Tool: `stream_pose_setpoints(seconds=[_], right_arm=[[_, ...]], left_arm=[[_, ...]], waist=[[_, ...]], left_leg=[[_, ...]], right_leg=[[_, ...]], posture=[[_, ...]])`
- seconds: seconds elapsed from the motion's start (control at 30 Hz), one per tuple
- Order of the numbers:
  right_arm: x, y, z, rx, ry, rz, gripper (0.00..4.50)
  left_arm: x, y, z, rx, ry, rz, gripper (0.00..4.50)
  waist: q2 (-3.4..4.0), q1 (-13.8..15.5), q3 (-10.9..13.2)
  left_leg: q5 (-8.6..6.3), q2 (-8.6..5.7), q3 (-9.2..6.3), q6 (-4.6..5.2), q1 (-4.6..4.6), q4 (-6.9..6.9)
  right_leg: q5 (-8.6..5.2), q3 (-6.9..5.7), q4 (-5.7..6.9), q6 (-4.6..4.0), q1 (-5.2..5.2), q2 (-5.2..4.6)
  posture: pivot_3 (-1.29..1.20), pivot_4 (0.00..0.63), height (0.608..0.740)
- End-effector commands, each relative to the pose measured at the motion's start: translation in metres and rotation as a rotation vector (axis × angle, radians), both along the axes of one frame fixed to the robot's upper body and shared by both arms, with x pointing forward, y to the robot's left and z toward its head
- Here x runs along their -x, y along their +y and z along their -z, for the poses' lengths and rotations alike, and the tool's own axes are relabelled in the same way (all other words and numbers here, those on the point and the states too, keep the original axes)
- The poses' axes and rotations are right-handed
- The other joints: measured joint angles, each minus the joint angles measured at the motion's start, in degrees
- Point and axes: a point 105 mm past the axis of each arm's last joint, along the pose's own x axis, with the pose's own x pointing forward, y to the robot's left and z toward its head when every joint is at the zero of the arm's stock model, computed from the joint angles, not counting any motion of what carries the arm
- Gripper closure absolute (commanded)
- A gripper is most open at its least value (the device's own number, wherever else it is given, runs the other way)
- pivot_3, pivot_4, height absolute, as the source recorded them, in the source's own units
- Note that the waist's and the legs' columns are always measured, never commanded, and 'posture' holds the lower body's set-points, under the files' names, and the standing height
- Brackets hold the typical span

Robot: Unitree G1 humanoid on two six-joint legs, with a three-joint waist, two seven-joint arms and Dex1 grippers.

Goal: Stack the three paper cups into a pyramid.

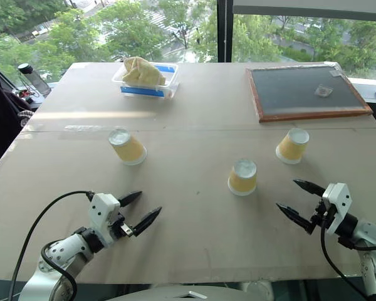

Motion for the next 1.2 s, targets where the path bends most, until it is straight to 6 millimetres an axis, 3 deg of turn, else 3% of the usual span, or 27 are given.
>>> stream_pose_setpoints(seconds=[0.03,0.23,0.37,0.6,0.83,0.97,1.07,1.17,1.2], right_arm=[[-0.002,0.001,-0.004,0.006,-0.017,-0.011,0.00],[-0.006,0.025,-0.010,0.021,-0.054,-0.070,0.00],[-0.019,0.058,-0.025,-0.029,-0.094,-0.130,0.00],[-0.036,0.093,-0.045,-0.084,-0.141,-0.205,0.00],[-0.043,0.102,-0.054,-0.112,-0.162,-0.225,0.00],[-0.043,0.103,-0.056,-0.116,-0.164,-0.236,0.00],[-0.043,0.102,-0.055,-0.115,-0.158,-0.238,0.68],[-0.042,0.102,-0.054,-0.115,-0.154,-0.241,2.11],[-0.042,0.103,-0.054,-0.114,-0.156,-0.244,2.24]], left_arm=[[0.004,-0.003,-0.004,0.020,-0.006,0.029,0.03],[0.008,-0.010,-0.023,0.088,-0.040,0.129,0.03],[0.006,-0.023,-0.058,0.067,-0.124,0.295,0.03],[0.003,-0.037,-0.094,0.029,-0.156,0.490,0.03],[0.007,-0.050,-0.116,0.043,-0.147,0.620,0.03],[0.009,-0.053,-0.116,0.030,-0.126,0.658,0.03],[0.008,-0.052,-0.112,0.004,-0.119,0.664,0.00],[0.008,-0.051,-0.112,0.001,-0.123,0.660,0.00],[0.008,-0.050,-0.111,0.000,-0.124,0.657,0.00]], waist=[[-0.03,0.01,0.02],[-0.12,-0.05,0.13],[-0.35,-0.05,0.38],[-0.30,-0.04,0.55],[-0.30,-0.04,0.60],[-0.30,-0.10,0.63],[-0.30,-0.11,0.64],[-0.30,-0.10,0.63],[-0.30,-0.10,0.63]], left_leg=[[0.00,0.00,0.00,0.00,0.00,0.00],[0.00,0.01,-0.02,0.00,-0.02,0.00],[0.00,0.05,-0.09,0.00,-0.03,0.02],[0.00,0.02,-0.14,-0.01,-0.25,0.03],[0.01,-0.01,-0.18,-0.01,-0.47,0.03],[0.01,-0.02,-0.18,-0.01,-0.44,0.04],[0.01,-0.04,-0.17,-0.01,-0.44,0.04],[0.01,-0.04,-0.16,-0.02,-0.44,0.04],[0.01,-0.04,-0.16,-0.01,-0.44,0.05]], right_leg=[[0.00,0.00,0.00,0.00,0.00,0.00],[0.00,-0.02,0.00,-0.01,-0.01,0.00],[0.00,-0.10,0.03,0.00,-0.02,0.04],[0.14,-0.16,-0.02,-0.26,-0.15,0.04],[0.27,-0.22,-0.10,-0.09,-0.26,0.00],[0.26,-0.22,-0.08,-0.11,-0.26,0.01],[0.18,-0.23,-0.06,-0.25,-0.26,0.05],[0.18,-0.23,-0.06,-0.25,-0.26,0.05],[0.18,-0.23,-0.06,-0.25,-0.26,0.05]], posture=[[0.00,0.150,0.740],[0.00,0.150,0.740],[0.00,0.150,0.740],[0.00,0.150,0.740],[0.00,0.150,0.740],[0.00,0.150,0.740],[0.00,0.150,0.740],[0.00,0.150,0.740],[0.00,0.150,0.740]])
